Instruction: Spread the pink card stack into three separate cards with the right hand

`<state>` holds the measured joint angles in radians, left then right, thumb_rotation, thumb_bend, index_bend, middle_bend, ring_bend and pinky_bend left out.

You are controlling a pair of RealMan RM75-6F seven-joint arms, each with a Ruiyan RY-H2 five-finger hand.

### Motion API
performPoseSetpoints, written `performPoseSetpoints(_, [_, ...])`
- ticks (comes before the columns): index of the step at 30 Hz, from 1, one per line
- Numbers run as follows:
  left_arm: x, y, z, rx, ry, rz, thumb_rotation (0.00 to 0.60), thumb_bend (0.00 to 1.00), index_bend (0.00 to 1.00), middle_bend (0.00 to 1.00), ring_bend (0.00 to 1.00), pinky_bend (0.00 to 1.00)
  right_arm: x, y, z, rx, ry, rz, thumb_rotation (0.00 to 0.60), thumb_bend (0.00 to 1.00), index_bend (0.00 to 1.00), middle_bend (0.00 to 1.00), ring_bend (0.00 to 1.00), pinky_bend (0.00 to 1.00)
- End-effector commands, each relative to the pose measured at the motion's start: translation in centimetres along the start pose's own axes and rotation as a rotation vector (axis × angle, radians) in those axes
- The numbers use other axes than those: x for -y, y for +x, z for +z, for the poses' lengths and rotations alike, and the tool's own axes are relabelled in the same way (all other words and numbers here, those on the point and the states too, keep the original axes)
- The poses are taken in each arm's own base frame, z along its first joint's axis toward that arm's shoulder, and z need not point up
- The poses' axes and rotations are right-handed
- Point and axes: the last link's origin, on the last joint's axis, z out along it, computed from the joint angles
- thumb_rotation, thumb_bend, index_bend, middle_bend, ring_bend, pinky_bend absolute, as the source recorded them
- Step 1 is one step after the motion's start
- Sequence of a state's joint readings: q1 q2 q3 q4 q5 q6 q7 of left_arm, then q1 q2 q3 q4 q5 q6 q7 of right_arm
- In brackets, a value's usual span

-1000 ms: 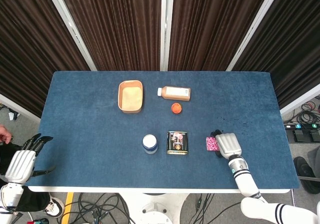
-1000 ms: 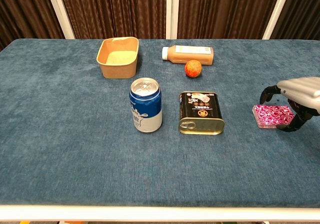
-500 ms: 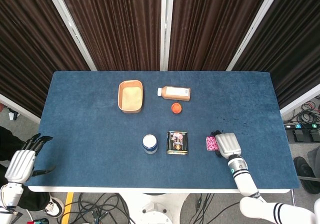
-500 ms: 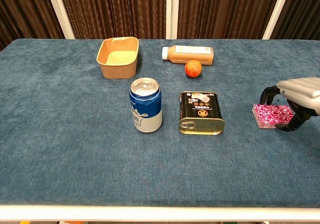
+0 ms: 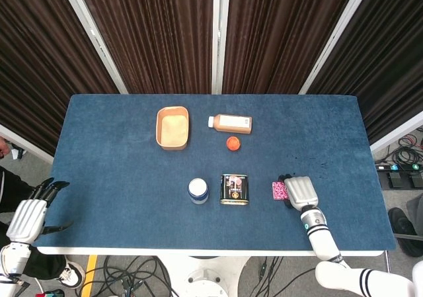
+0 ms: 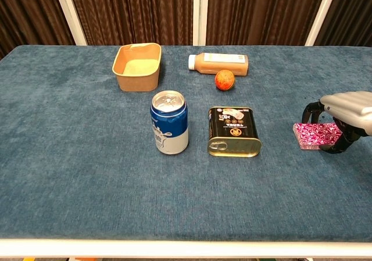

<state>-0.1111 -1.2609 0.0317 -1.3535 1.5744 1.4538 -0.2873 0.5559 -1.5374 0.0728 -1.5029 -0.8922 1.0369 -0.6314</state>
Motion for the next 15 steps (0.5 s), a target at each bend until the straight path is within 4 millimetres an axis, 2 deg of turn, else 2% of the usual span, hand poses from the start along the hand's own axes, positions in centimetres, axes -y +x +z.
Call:
performPoseSetpoints(1, [0.0, 0.0, 0.0, 0.001, 0.0, 0.0, 0.6, 0.0, 0.18, 0.16, 0.07, 0.16, 0.0, 0.1, 0.0, -0.009, 0.0, 0.006, 0.6, 0.26, 0.37, 0.33, 0.74, 0.82])
performPoseSetpoints(15, [0.0, 0.0, 0.0, 0.005, -0.001, -0.001, 0.6, 0.0, 0.18, 0.16, 0.07, 0.16, -0.3, 1.4, -0.1, -0.05, 0.004, 0.028, 0.6, 0.28, 0.4, 0.37, 0.74, 0.82])
